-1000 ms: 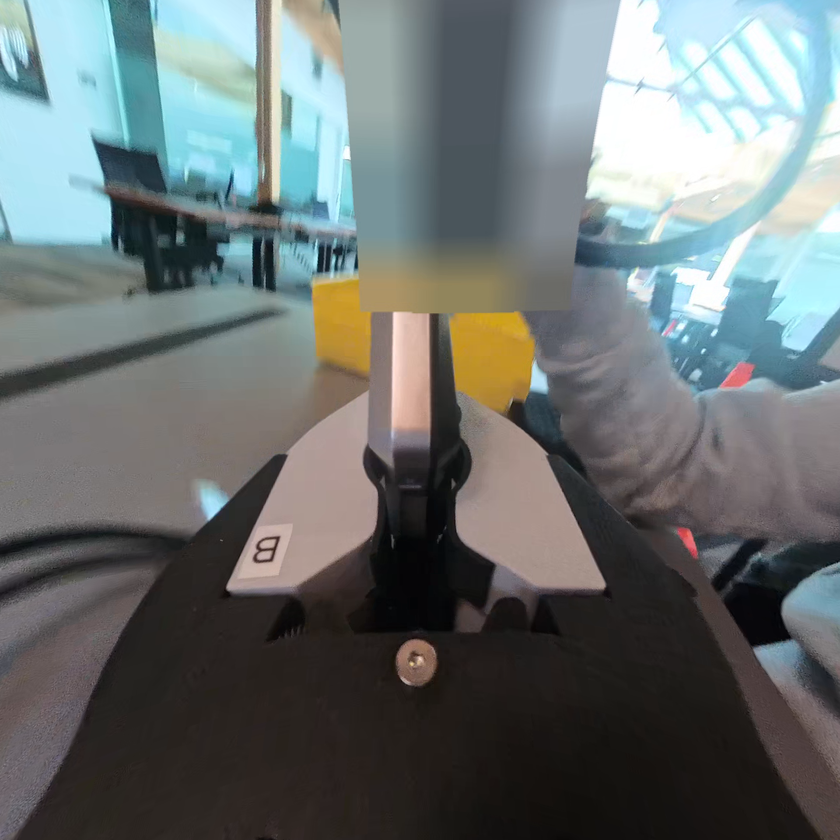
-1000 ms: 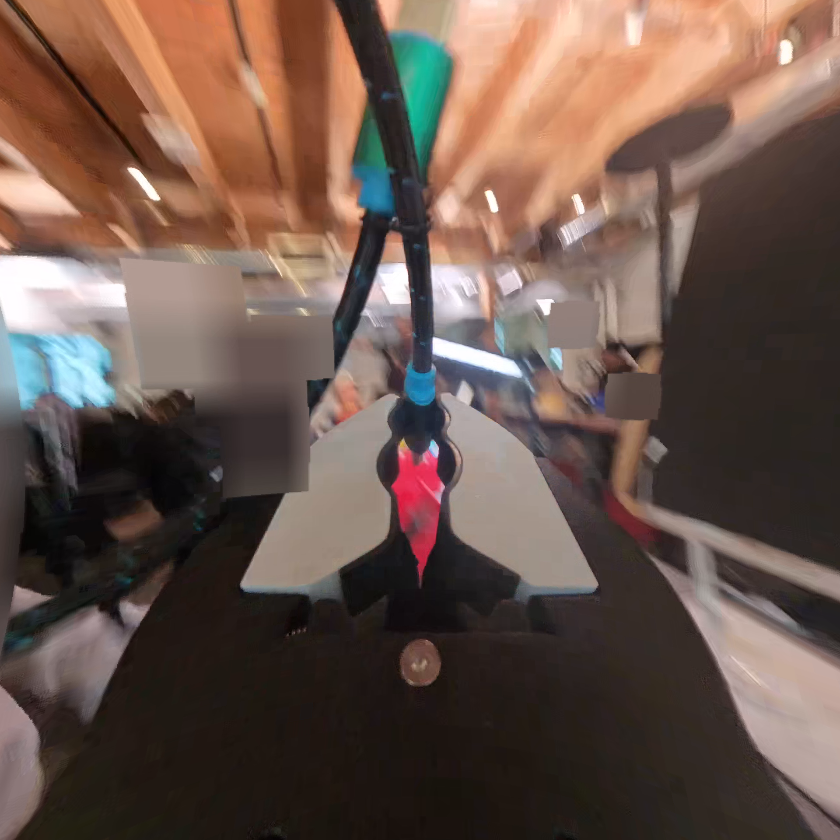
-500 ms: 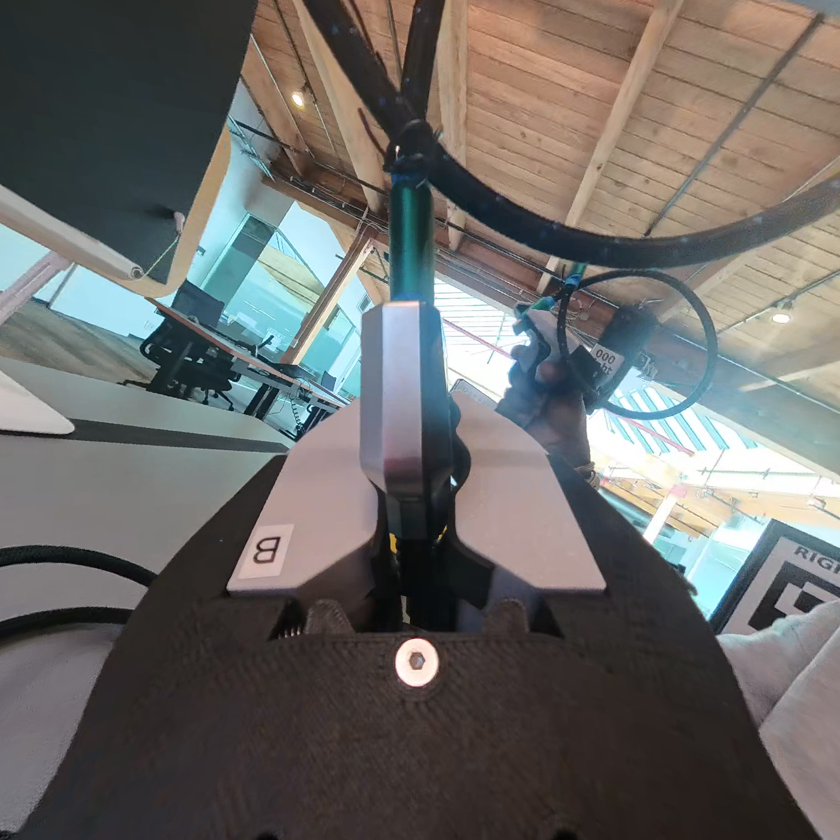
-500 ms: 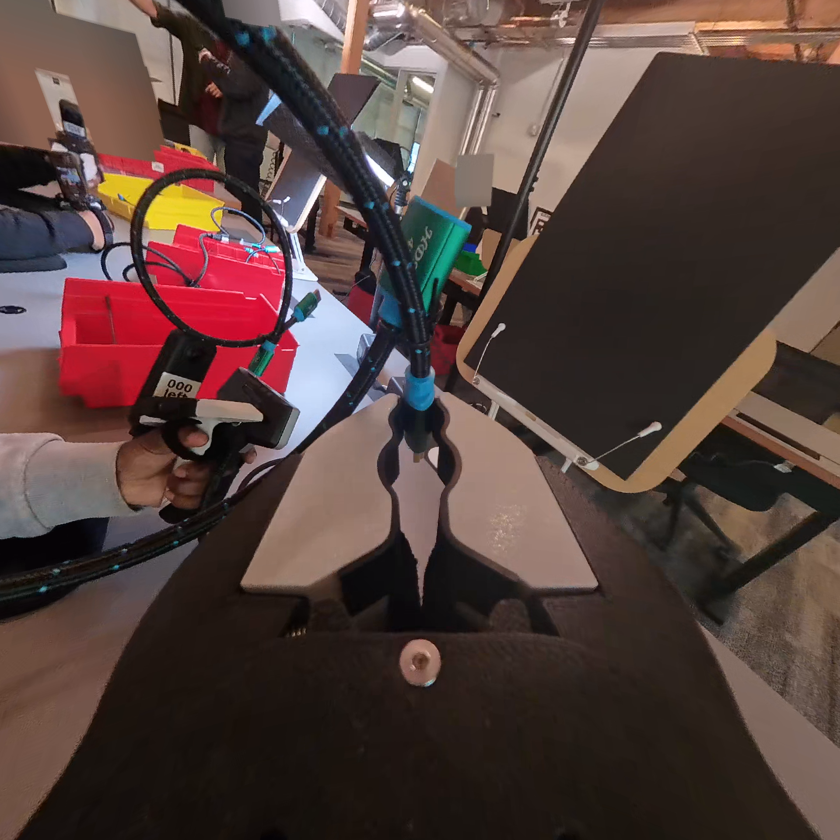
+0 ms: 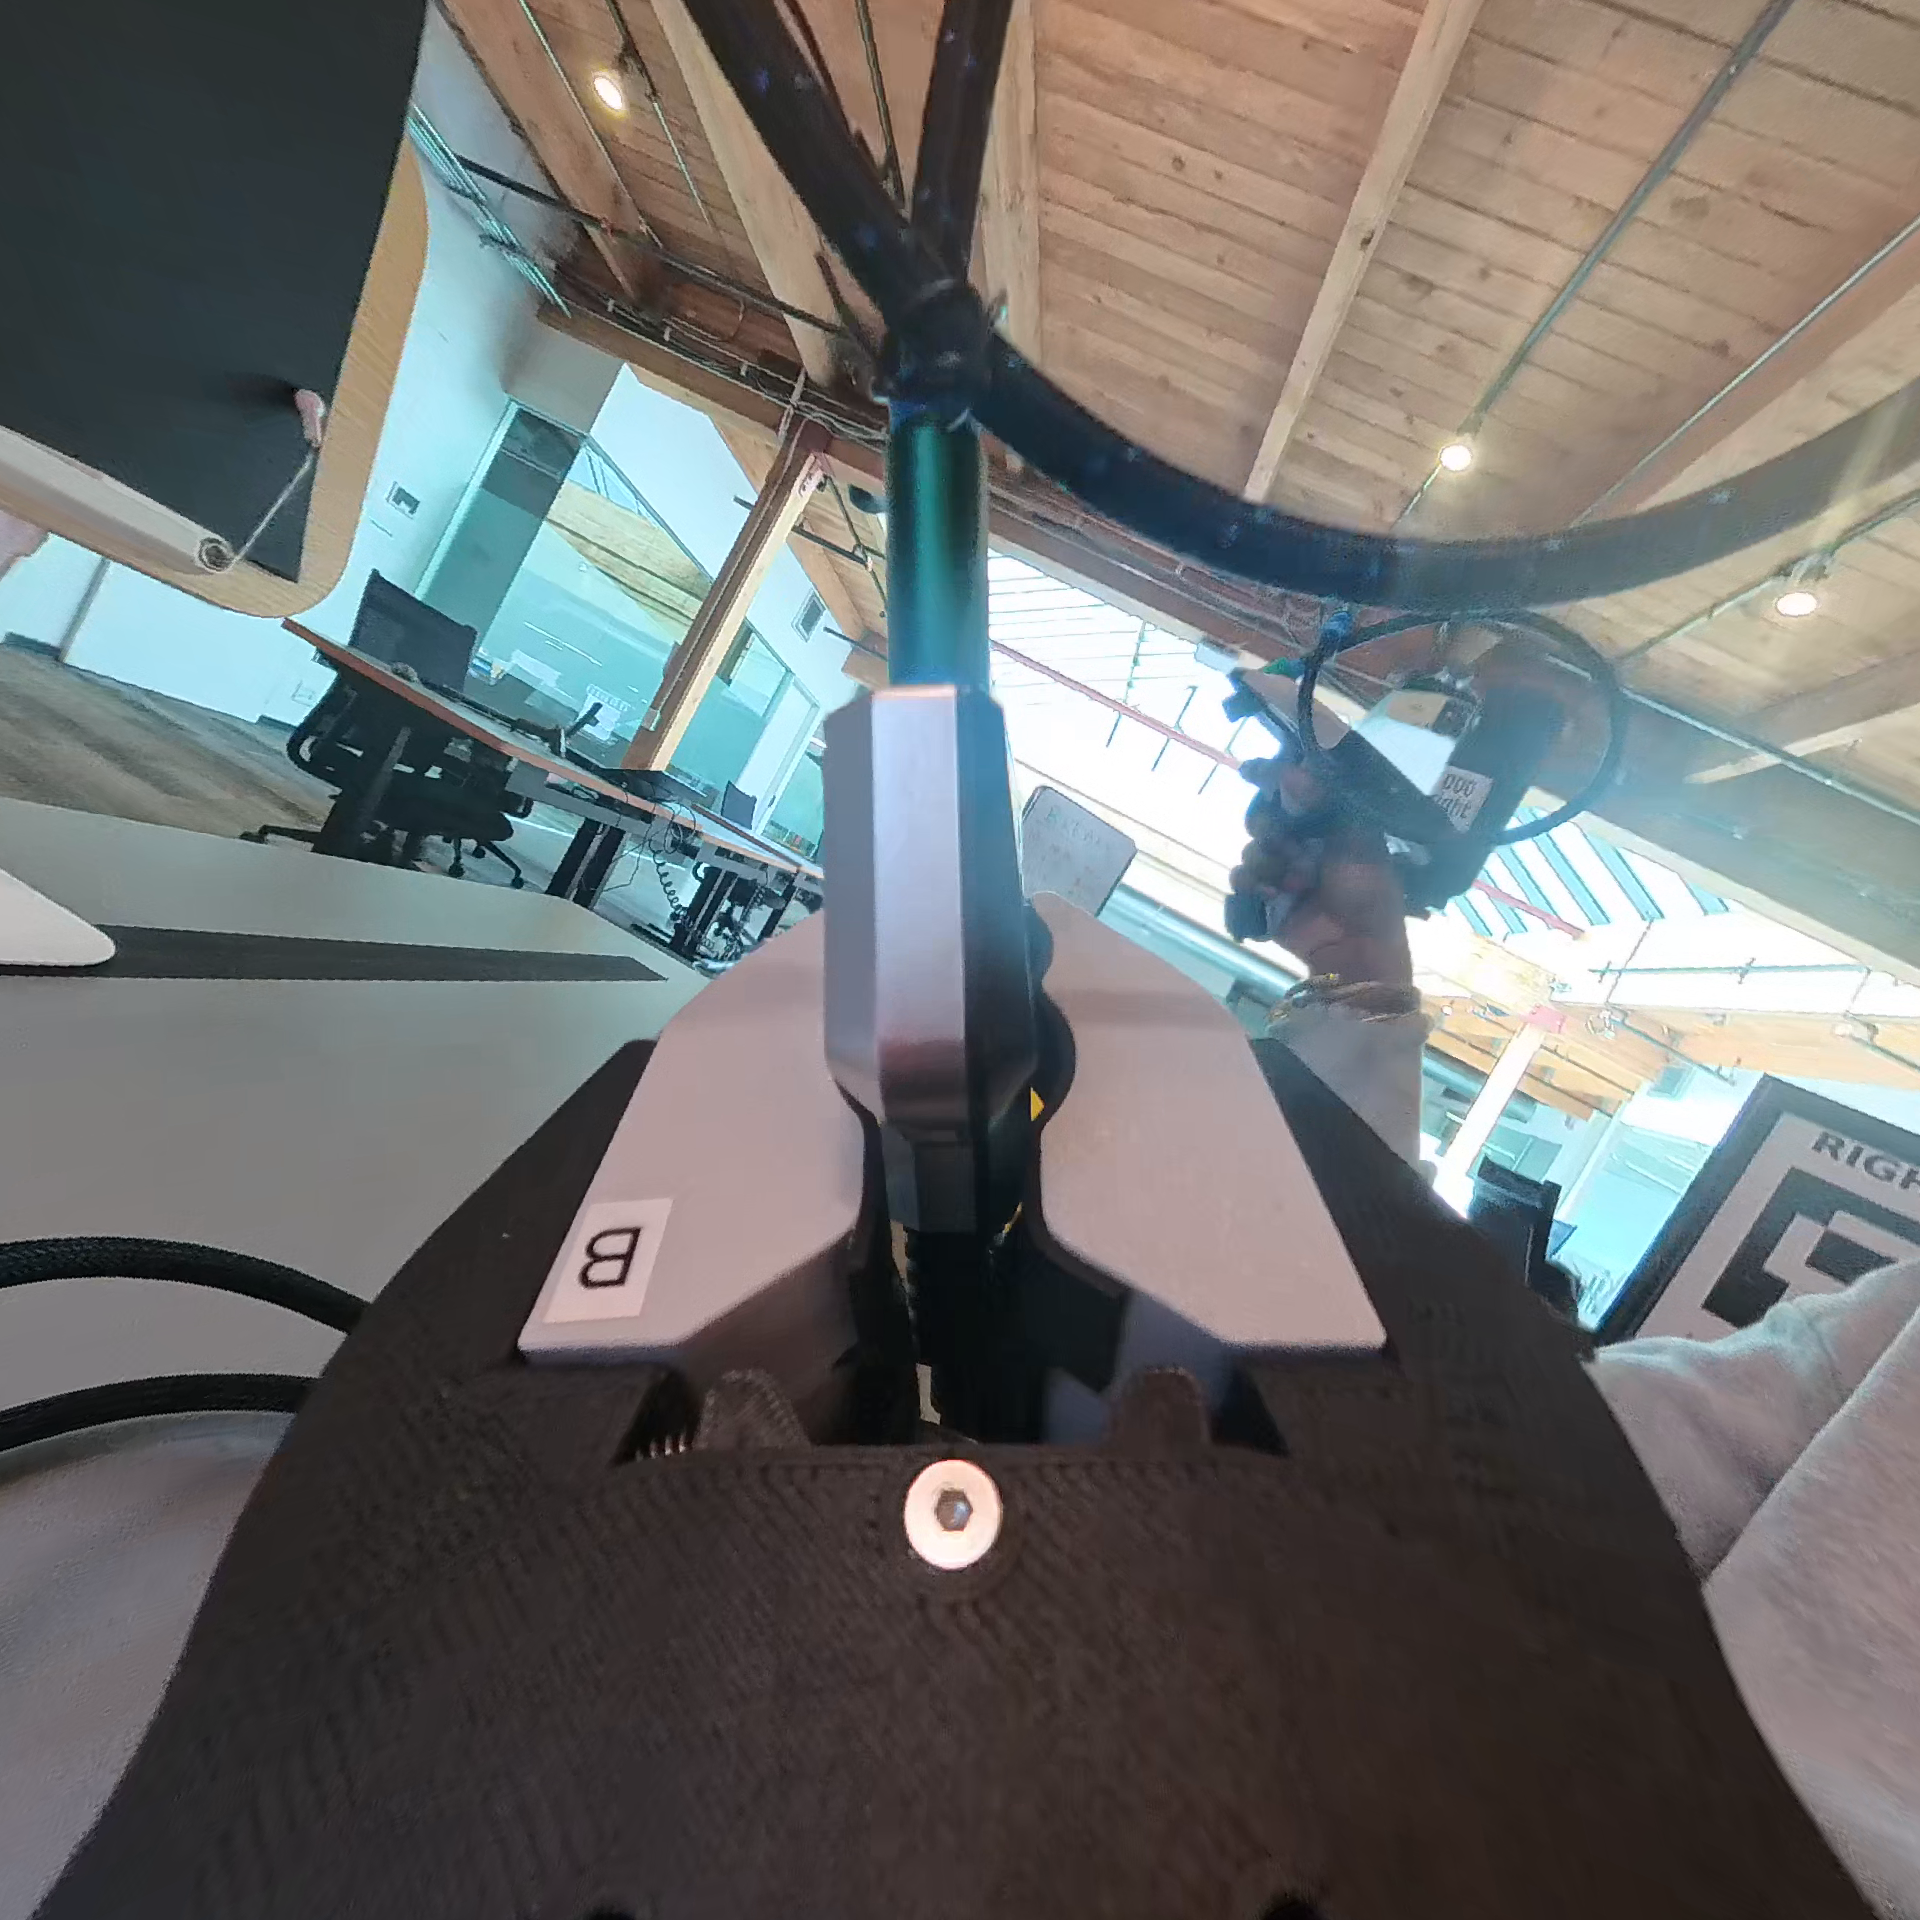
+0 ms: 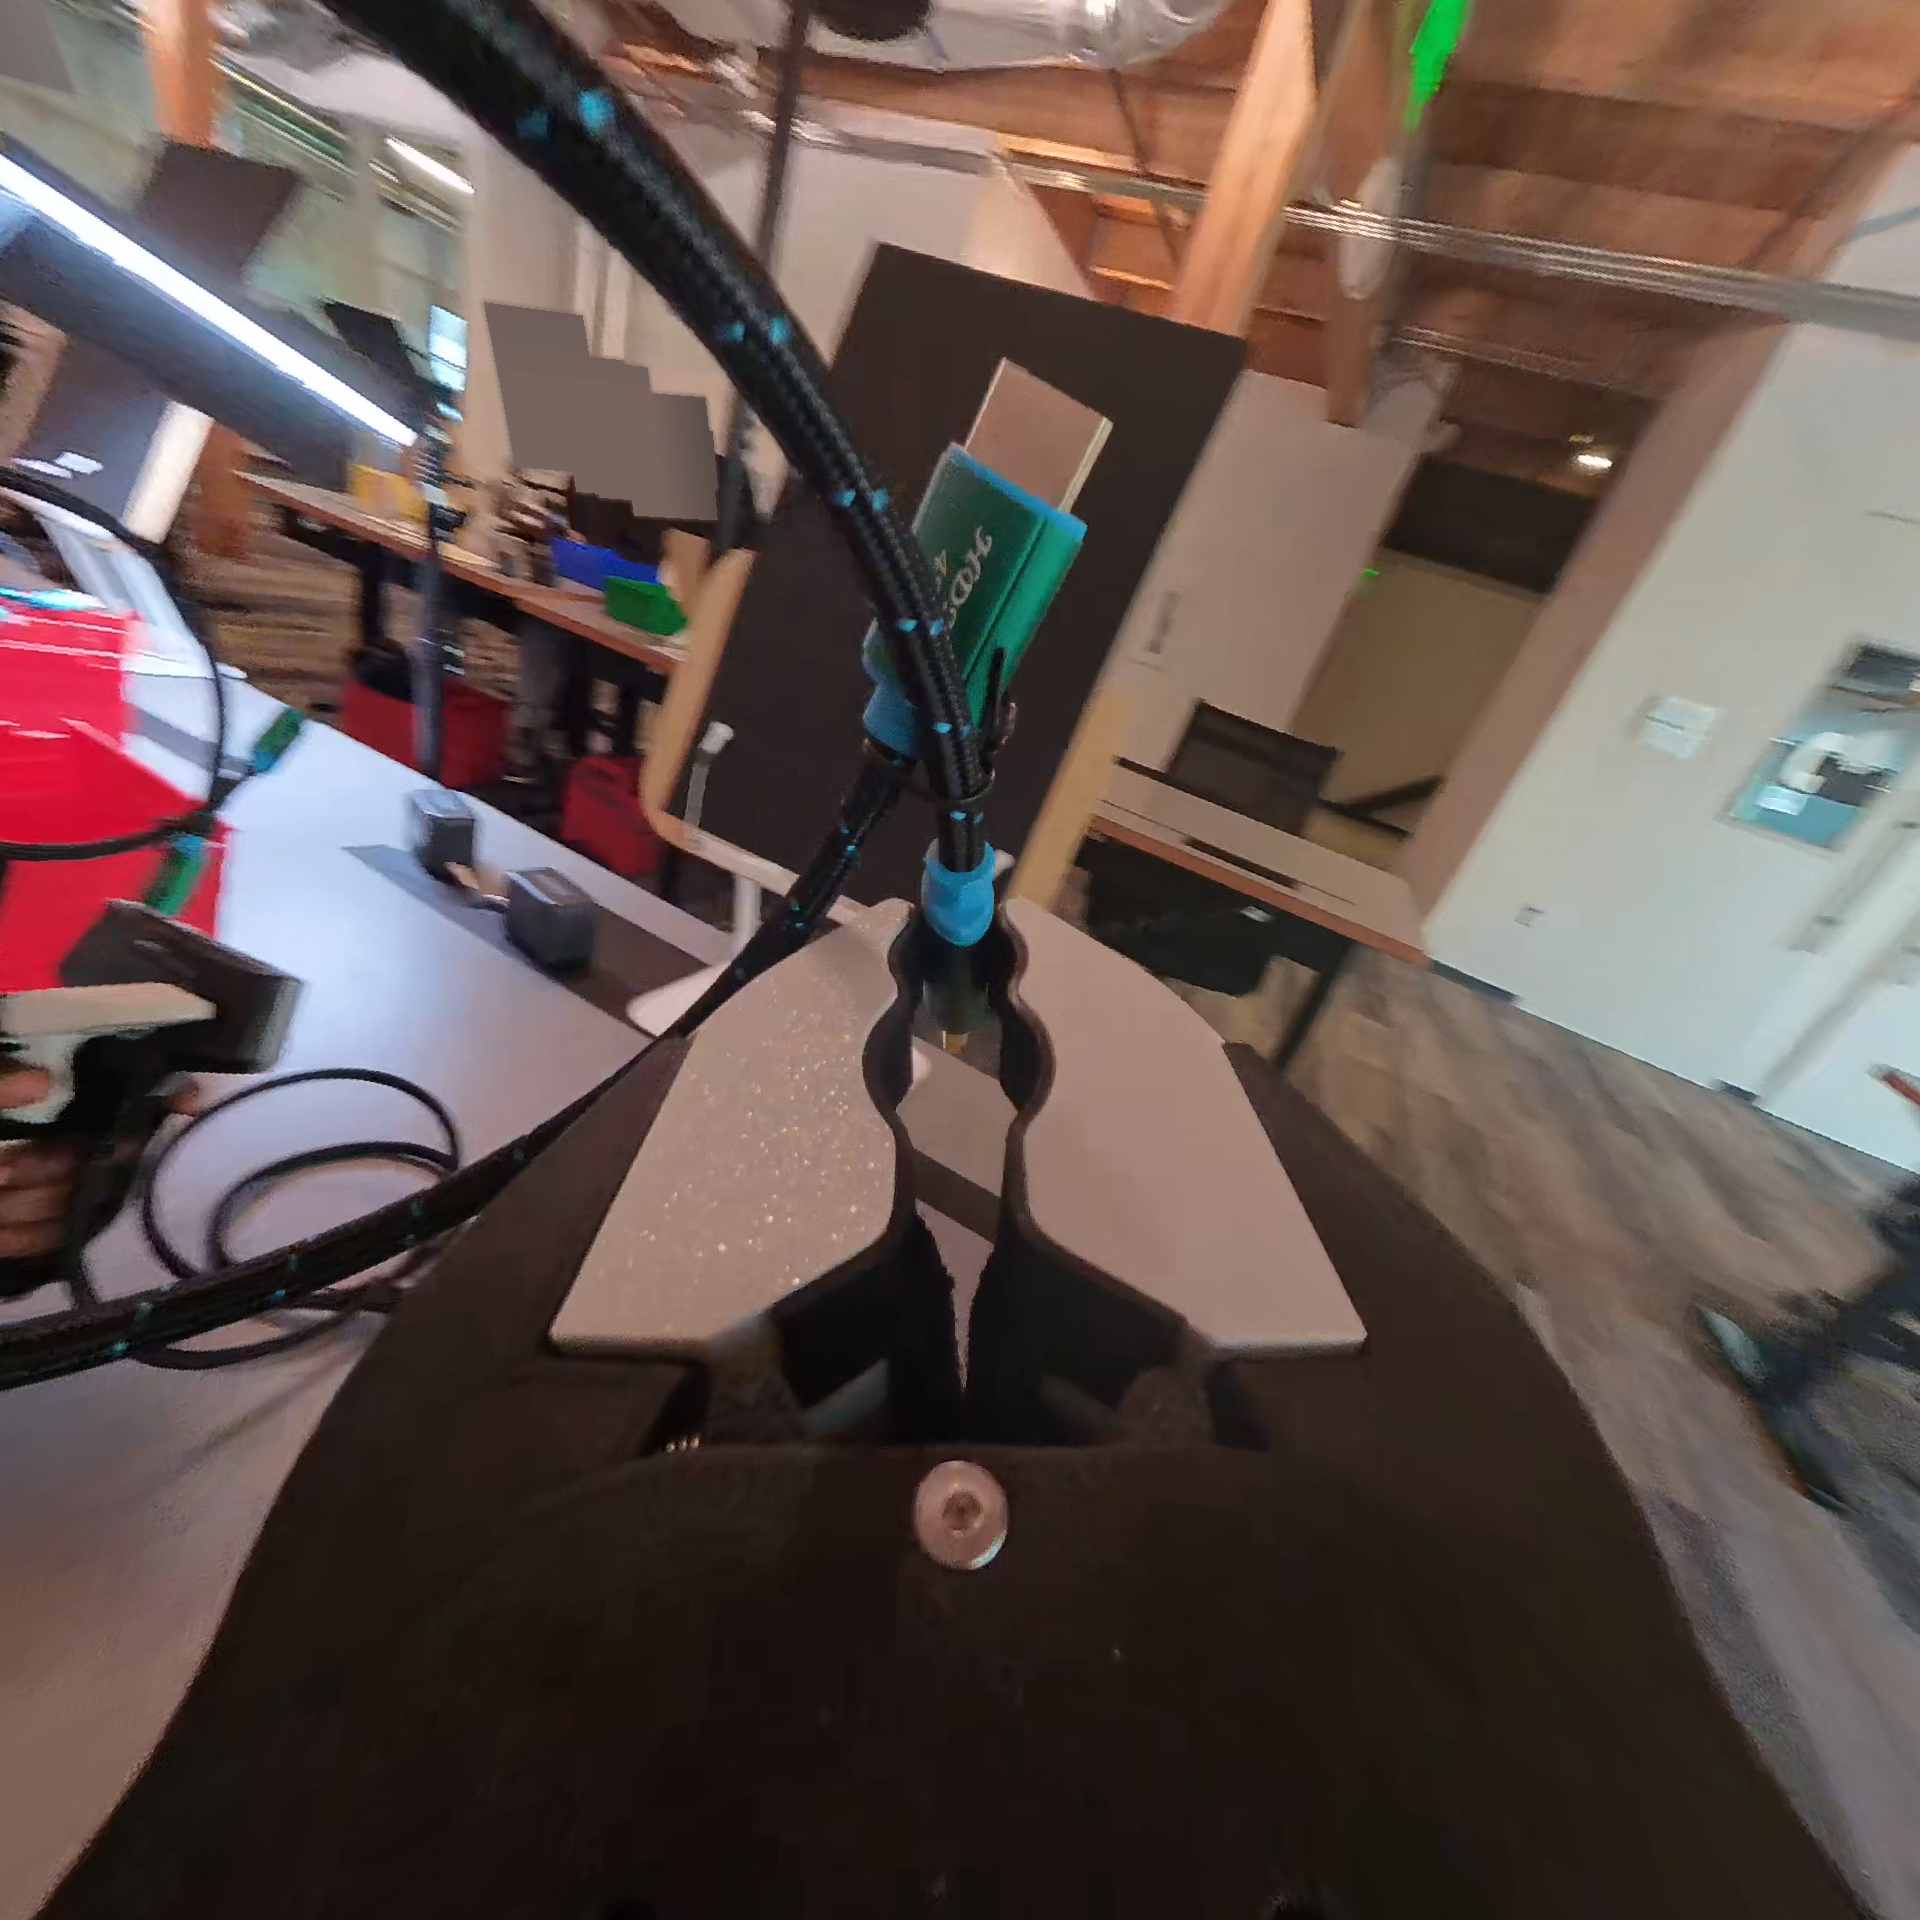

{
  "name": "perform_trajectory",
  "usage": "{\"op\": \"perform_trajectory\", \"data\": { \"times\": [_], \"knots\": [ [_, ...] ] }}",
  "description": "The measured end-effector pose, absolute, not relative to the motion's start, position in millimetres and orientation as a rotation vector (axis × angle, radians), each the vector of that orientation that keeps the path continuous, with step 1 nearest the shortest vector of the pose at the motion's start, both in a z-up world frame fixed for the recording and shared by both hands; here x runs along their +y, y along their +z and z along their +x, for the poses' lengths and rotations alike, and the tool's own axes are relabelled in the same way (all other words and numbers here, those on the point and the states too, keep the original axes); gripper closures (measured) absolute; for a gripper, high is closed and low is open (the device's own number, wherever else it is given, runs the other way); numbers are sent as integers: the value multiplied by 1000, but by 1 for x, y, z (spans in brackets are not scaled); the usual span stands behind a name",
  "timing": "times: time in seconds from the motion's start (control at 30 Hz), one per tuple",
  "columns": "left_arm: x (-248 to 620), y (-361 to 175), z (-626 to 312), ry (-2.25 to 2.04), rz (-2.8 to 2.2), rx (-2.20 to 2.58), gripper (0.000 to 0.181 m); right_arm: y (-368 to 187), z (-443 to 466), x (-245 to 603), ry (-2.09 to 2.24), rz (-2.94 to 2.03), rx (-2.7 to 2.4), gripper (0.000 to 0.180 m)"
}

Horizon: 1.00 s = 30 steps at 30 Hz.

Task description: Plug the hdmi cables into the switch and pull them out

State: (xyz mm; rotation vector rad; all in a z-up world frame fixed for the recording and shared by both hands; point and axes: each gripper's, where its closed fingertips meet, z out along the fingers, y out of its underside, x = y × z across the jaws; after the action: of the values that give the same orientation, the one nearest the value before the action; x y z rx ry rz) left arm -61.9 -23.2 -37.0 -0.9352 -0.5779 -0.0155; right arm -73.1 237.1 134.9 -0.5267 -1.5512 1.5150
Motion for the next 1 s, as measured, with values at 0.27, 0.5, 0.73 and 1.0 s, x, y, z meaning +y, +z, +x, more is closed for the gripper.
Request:
{"op": "perform_trajectory", "data": {
  "times": [0.27, 0.5, 0.73, 1.0],
  "knots": [
    [-13, -44, -60, 27, -1007, -567, 158, 104, -51, 336, 1250, -891, -1538, 168],
    [-5, -47, -57, 55, -1062, -546, 158, -5, -28, 403, 872, -1401, -1845, 168],
    [4, -53, -53, 71, -1130, -519, 158, -87, -44, 446, 710, -1842, -1947, 168],
    [-1, -52, -56, 55, -1091, -550, 158, -124, -41, 439, 671, -2069, -2060, 153]
  ]
}}
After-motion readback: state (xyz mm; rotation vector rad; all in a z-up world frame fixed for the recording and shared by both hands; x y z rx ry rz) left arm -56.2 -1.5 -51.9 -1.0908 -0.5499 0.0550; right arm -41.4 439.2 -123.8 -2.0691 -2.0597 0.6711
